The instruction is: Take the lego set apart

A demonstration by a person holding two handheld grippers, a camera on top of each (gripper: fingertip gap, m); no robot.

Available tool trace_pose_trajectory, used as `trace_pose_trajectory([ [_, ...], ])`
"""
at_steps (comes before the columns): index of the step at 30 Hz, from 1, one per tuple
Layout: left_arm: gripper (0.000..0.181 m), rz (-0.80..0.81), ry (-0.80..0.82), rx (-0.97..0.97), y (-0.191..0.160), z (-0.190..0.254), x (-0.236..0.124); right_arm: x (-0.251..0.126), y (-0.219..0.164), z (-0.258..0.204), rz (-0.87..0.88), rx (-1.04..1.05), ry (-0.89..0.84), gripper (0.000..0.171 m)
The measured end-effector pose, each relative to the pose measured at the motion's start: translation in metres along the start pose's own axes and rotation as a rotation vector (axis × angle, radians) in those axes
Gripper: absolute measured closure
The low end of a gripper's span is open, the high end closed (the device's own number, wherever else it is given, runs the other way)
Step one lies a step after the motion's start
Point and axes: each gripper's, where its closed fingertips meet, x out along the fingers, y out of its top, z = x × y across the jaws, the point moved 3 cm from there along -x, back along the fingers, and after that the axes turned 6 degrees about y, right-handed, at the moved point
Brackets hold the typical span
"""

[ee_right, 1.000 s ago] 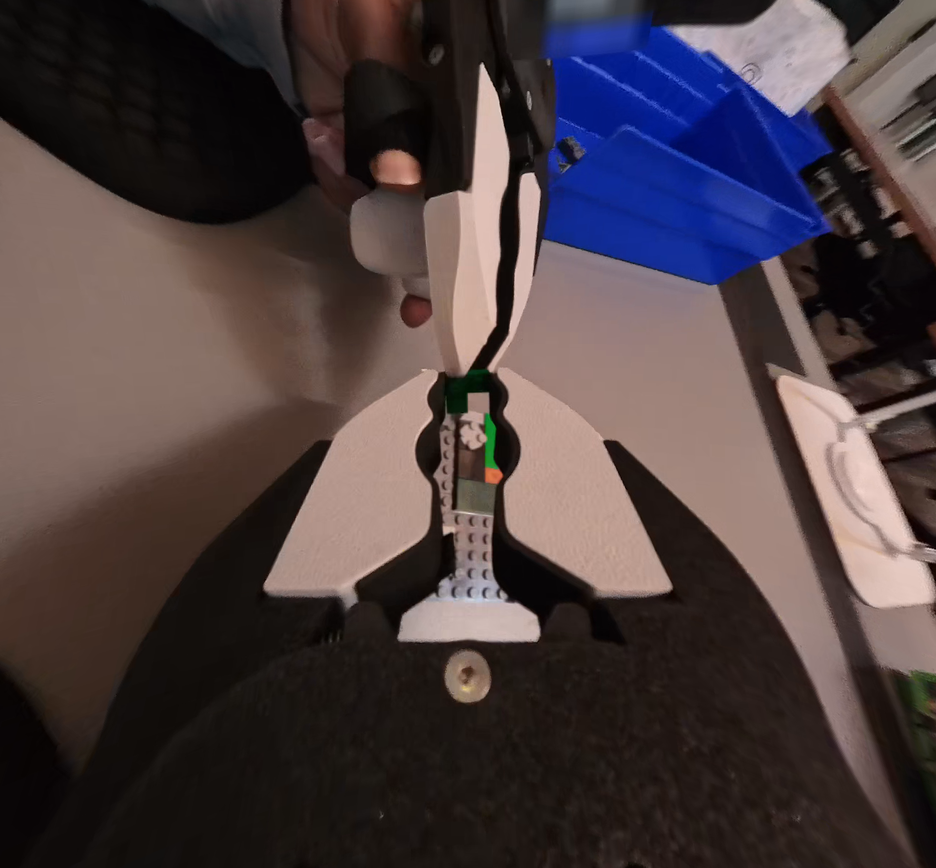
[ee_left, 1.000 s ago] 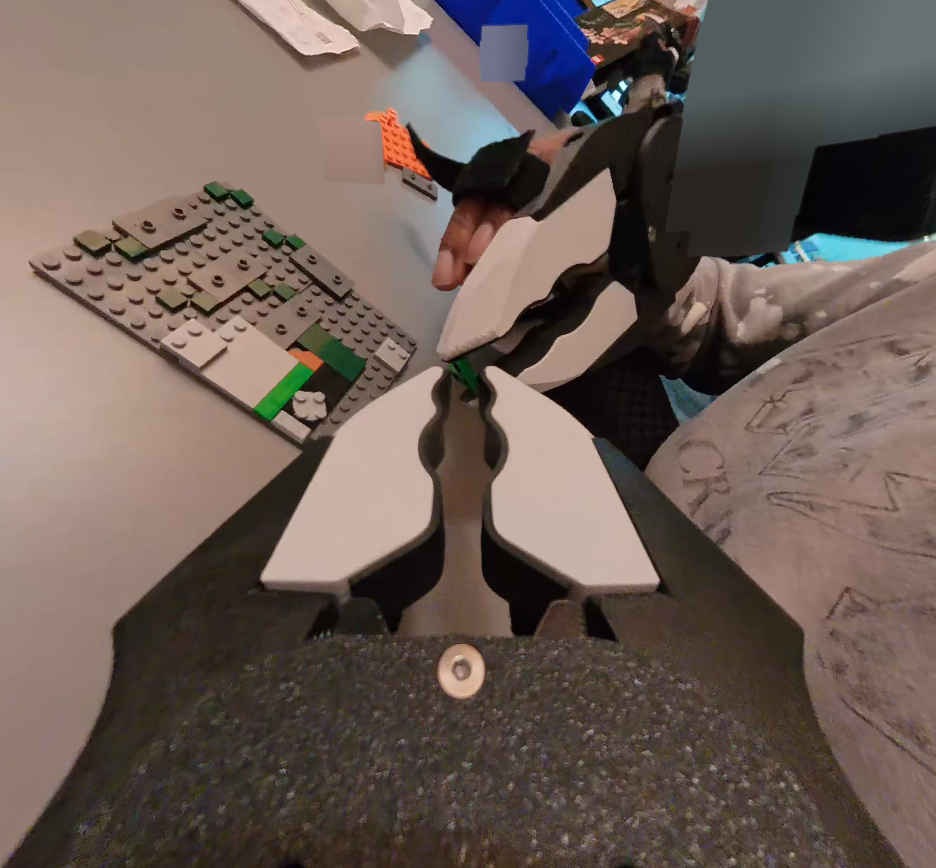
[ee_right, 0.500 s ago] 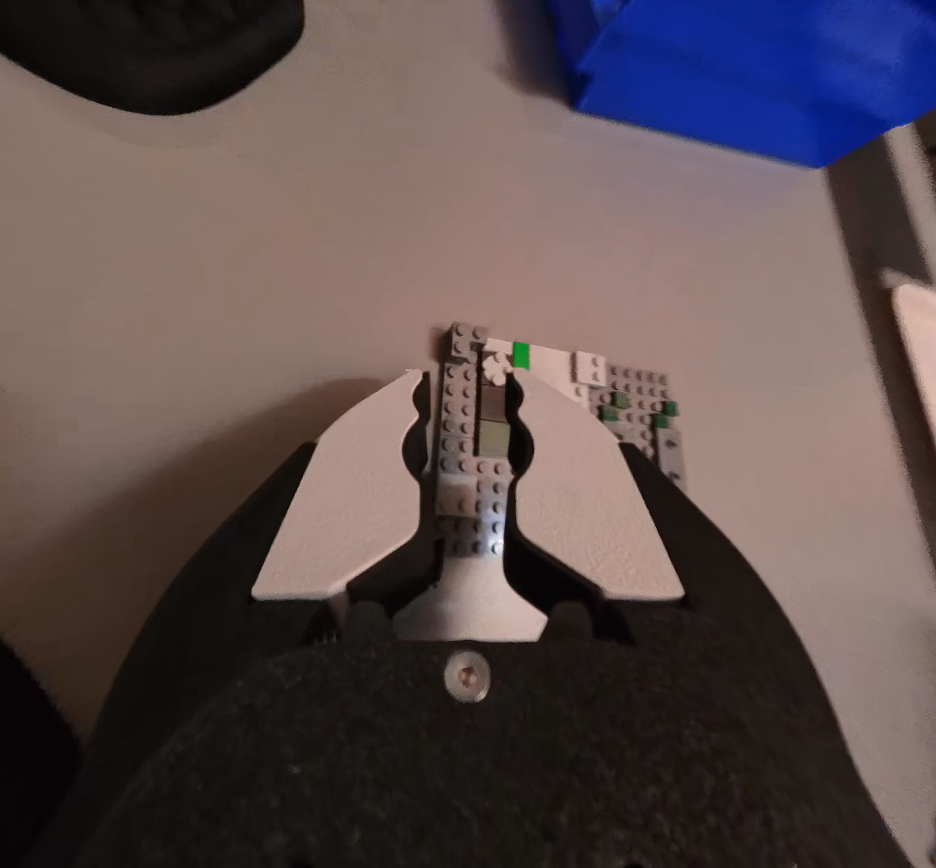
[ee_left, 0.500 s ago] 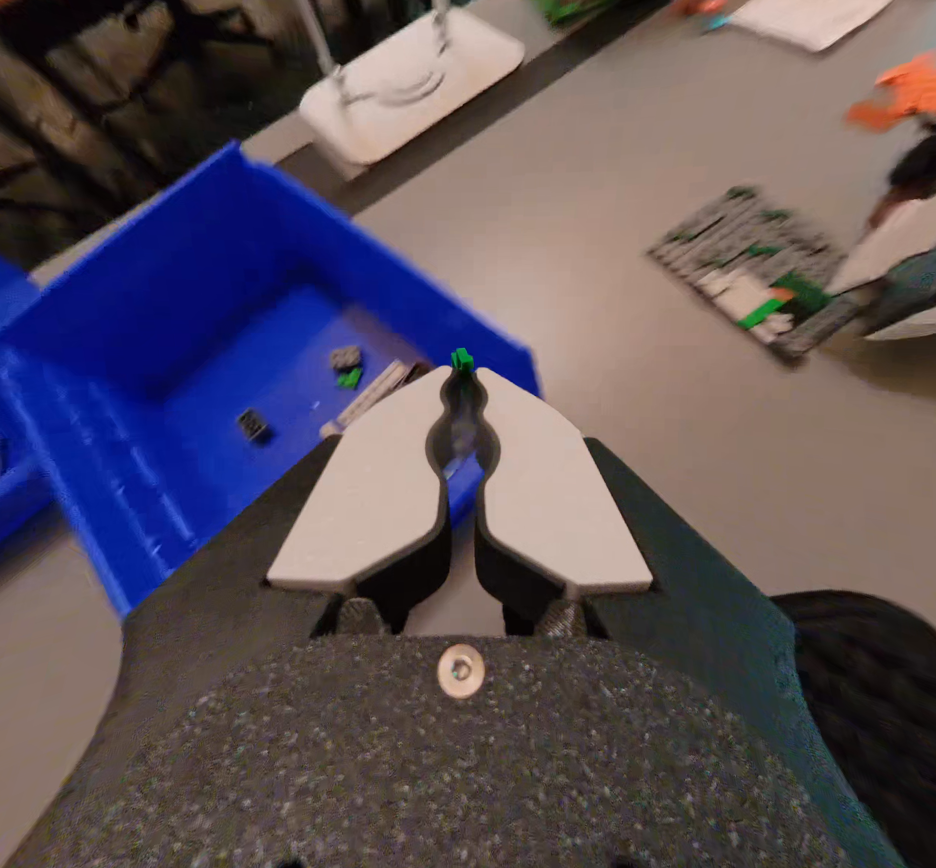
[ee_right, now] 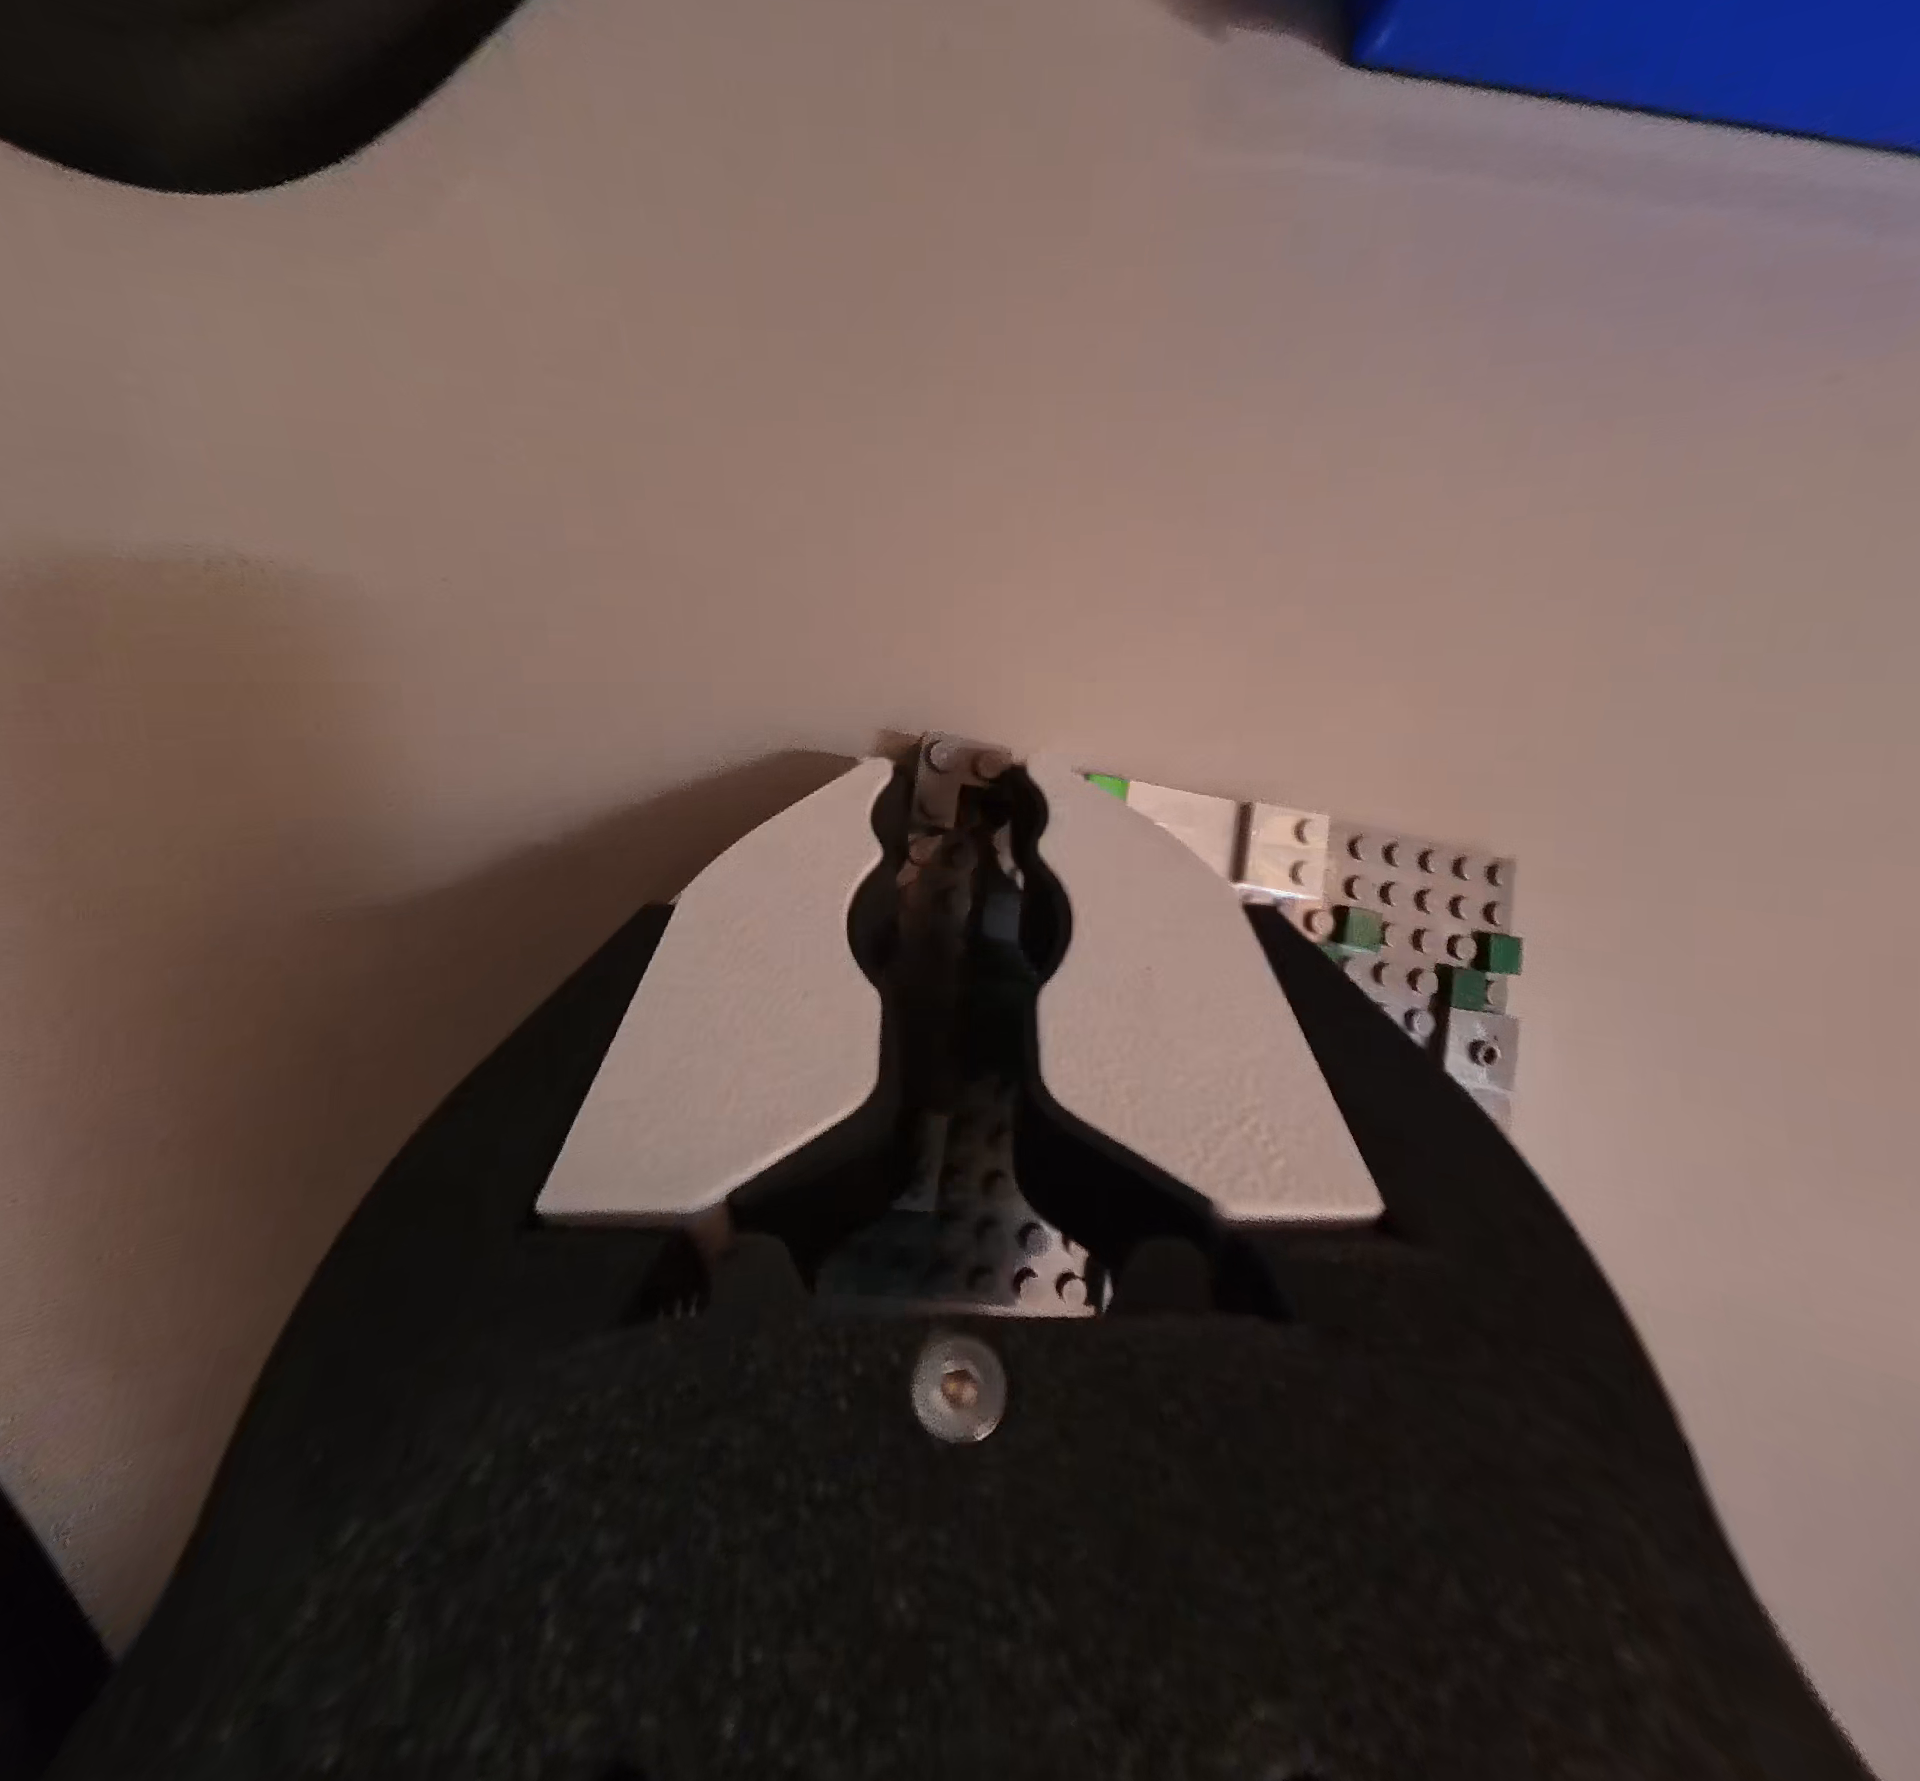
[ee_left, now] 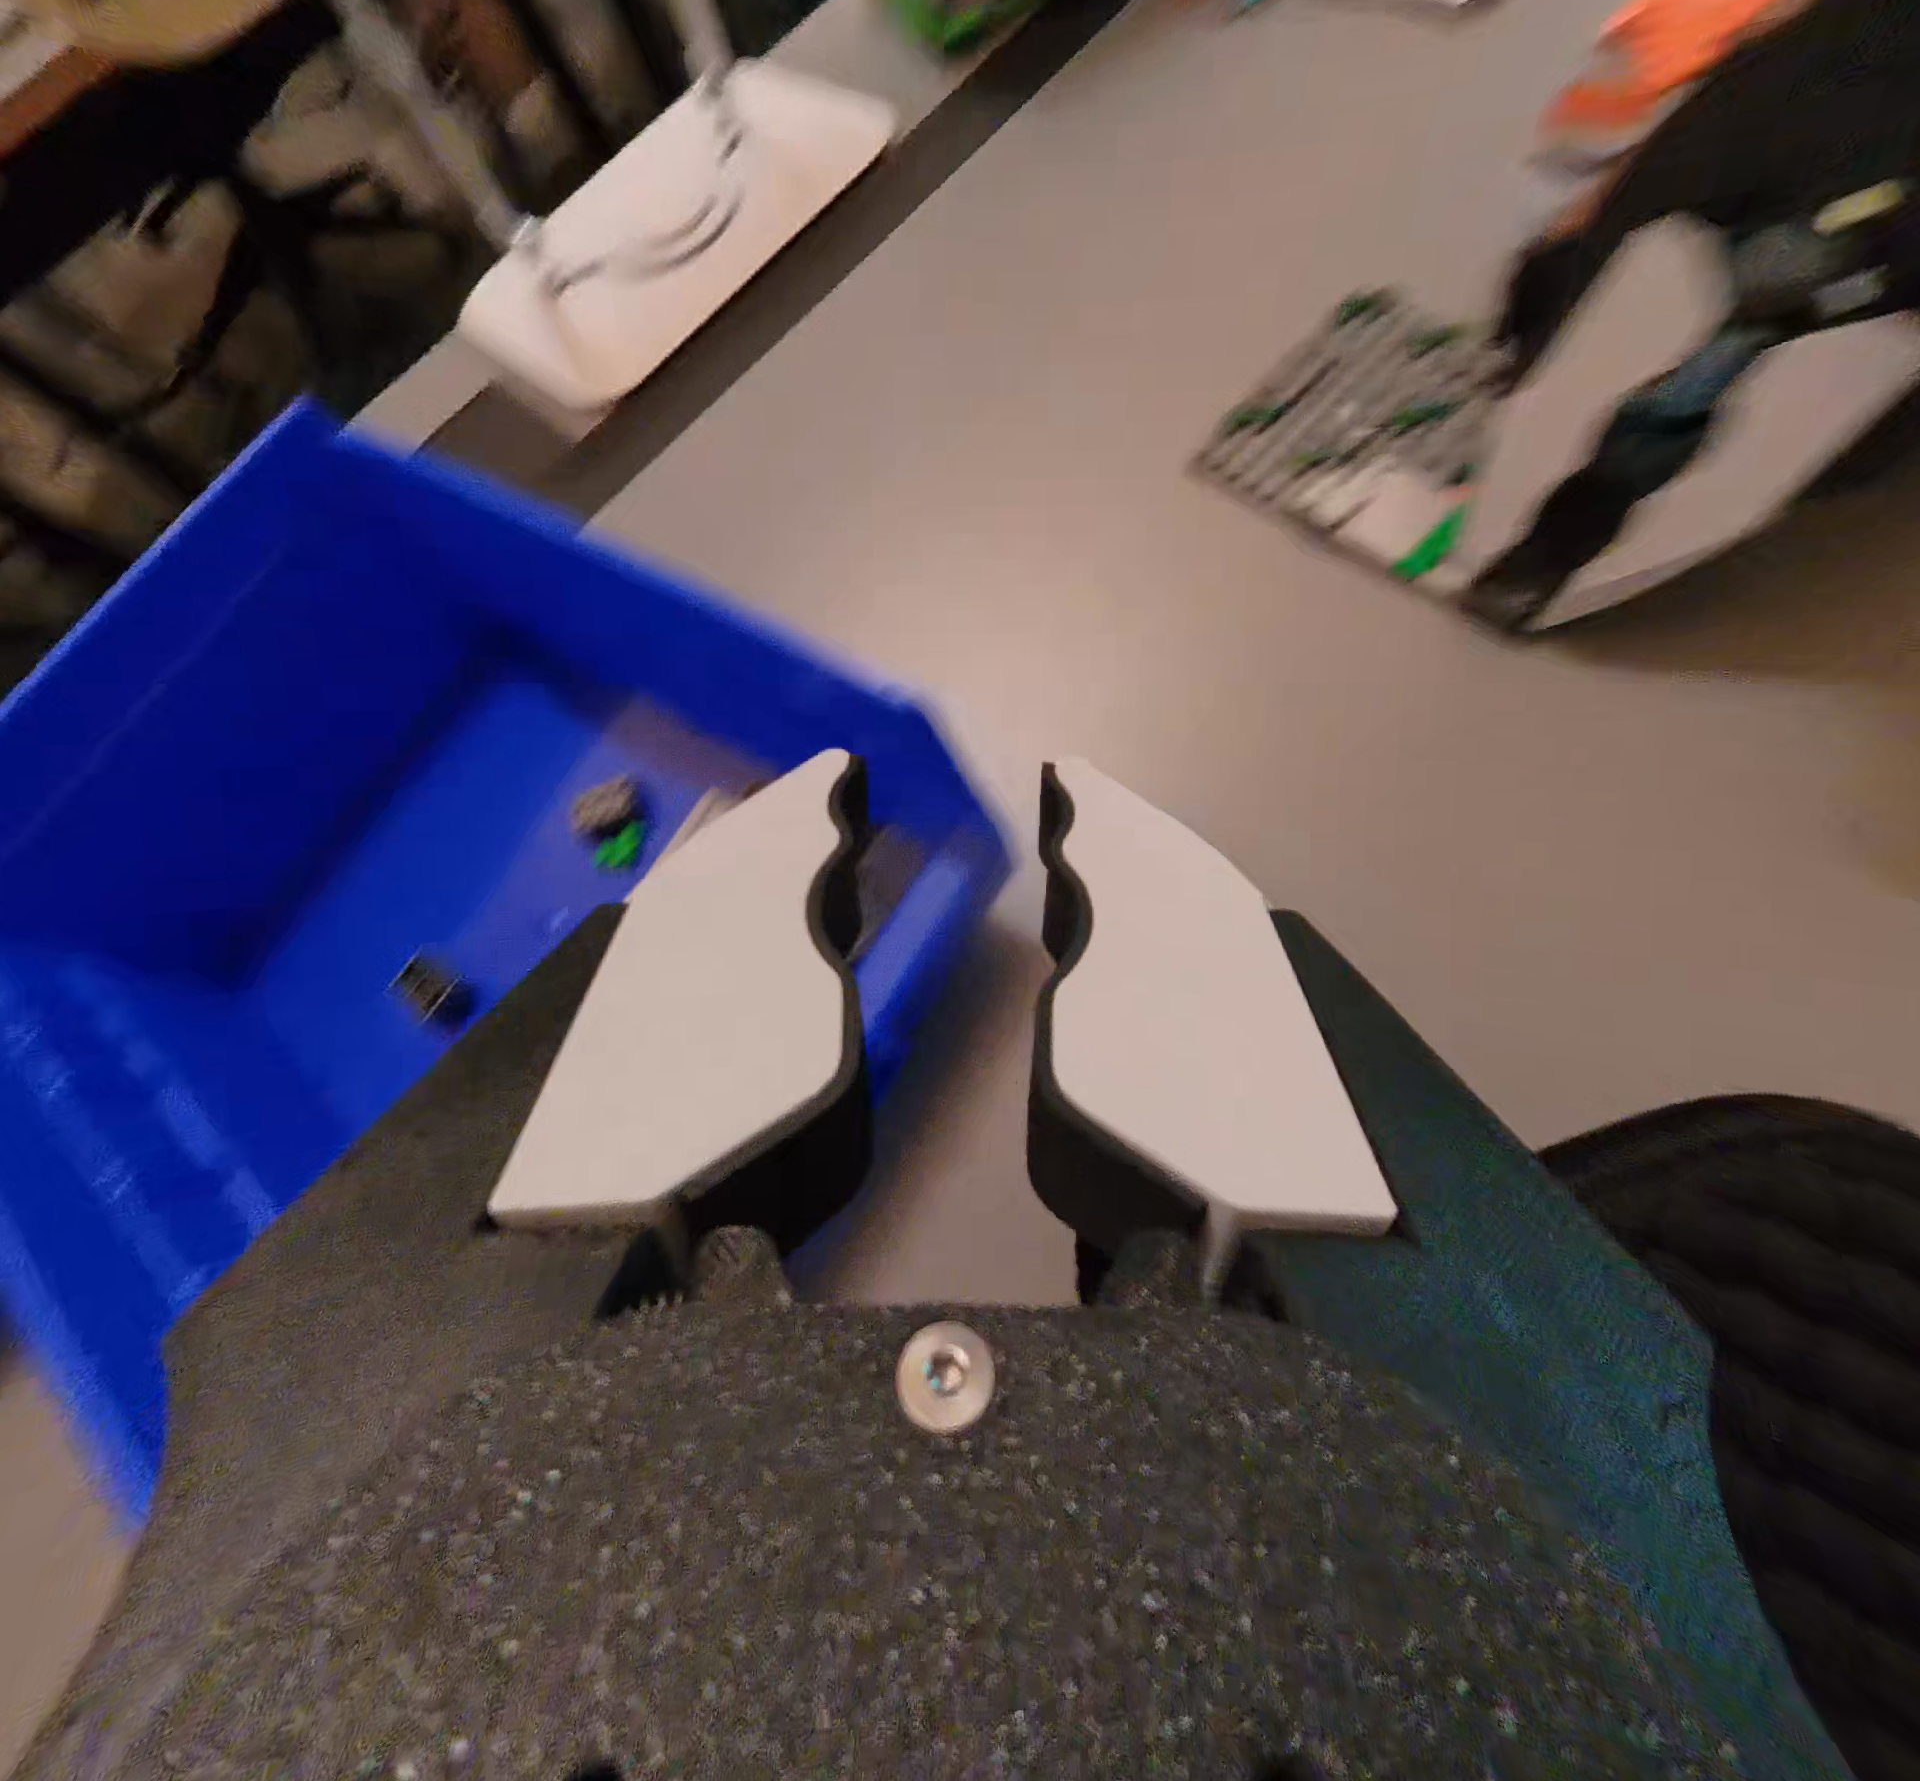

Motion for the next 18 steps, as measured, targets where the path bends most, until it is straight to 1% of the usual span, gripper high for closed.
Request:
trace_pose_trajectory([
  [3, 0.15, 0.118, -0.174, 0.039, 0.022, 0.049, 0.0, -0.001, 0.002, -0.002, 0.013, -0.004, 0.025, 0.154],
  [5, 0.15, 0.176, -0.294, 0.069, 0.031, 0.082, 0.005, -0.008, 0.006, -0.004, 0.096, 0.024, 0.058, 0.154],
  [7, 0.149, 0.214, -0.373, 0.129, 0.034, 0.109, 0.013, -0.021, 0.012, -0.005, 0.217, 0.059, 0.089, 0.154],
  [10, 0.147, 0.249, -0.42, 0.248, 0.034, 0.14, 0.031, -0.041, 0.018, -0.006, 0.358, 0.12, 0.138, 0.154],
  [12, 0.147, 0.26, -0.419, 0.338, 0.034, 0.154, 0.042, -0.051, 0.021, -0.012, 0.447, 0.143, 0.19, 0.154],
  [16, 0.146, 0.244, -0.446, 0.518, 0.035, 0.177, 0.057, -0.063, 0.023, -0.025, 0.531, 0.164, 0.293, 0.155],
  [18, 0.148, 0.249, -0.434, 0.644, 0.035, 0.186, 0.063, -0.068, 0.024, -0.032, 0.543, 0.153, 0.344, 0.155],
])
